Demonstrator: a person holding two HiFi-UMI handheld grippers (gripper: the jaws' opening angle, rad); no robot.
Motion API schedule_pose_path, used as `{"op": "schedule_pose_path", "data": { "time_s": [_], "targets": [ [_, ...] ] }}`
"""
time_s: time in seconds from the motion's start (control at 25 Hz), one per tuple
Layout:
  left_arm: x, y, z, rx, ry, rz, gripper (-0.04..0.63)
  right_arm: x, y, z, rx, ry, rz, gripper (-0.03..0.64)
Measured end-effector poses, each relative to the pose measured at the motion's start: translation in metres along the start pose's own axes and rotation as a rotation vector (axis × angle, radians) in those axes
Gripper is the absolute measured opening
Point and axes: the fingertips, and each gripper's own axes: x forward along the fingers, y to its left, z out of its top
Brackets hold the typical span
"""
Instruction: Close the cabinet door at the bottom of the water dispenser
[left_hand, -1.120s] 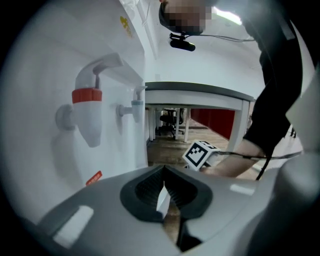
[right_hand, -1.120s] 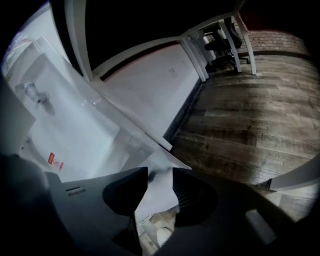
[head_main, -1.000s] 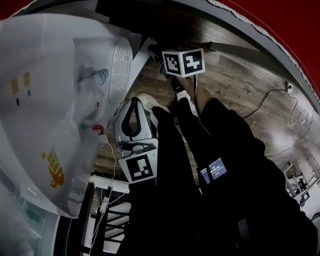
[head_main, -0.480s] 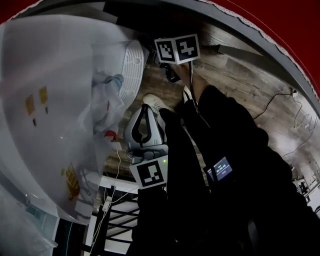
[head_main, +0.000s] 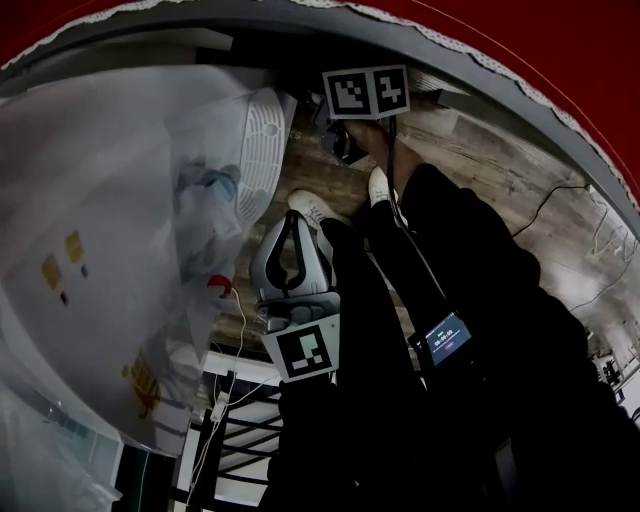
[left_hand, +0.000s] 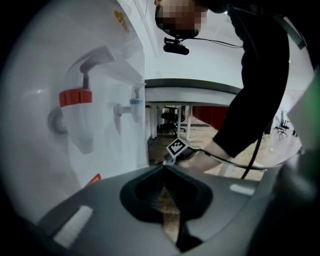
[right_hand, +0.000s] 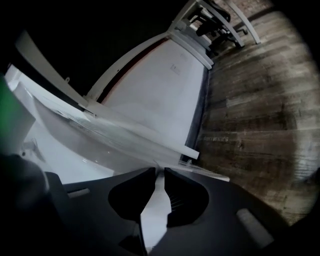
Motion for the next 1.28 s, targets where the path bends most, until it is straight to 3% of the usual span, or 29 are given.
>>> {"op": "schedule_pose_path", "data": {
  "time_s": [0.16,0.4,0.56,0.64,0.72,0.84,0.92,1.28],
  "targets": [
    [0.004,0.002,-0.003,0.006,0.008,0.010,0.008,-0.001,0.003,0.000,0.047,0.064,0.093,0.020],
    [0.006,0.000,0.003,0.000,0.014,0.019,0.008,-0.032,0.004,-0.013,-0.194,0.145,0.023,0.007],
    [-0.009,-0.007,0.028,0.003,0.001,0.000,0.008,-0.085,0.019,-0.040,-0.022,0.170,0.095,0.000],
    [-0.023,-0.015,0.037,0.038,0.018,-0.029,0.008,-0.119,0.027,-0.053,0.005,0.151,0.090,0.000],
    [-0.031,-0.021,0.049,0.085,0.031,-0.055,0.008,-0.147,0.035,-0.054,-0.067,0.147,0.062,-0.002],
    [-0.048,-0.026,0.090,0.028,-0.055,-0.041,0.008,-0.184,0.067,-0.040,-0.219,0.139,0.018,-0.002],
    [-0.071,-0.031,0.110,0.014,-0.065,-0.050,0.008,-0.213,0.098,-0.032,-0.313,0.108,-0.020,0.000],
    [-0.150,-0.028,0.229,-0.006,-0.224,-0.090,0.008,-0.333,0.257,0.075,-0.718,-0.280,-0.218,-0.002]
  ]
}}
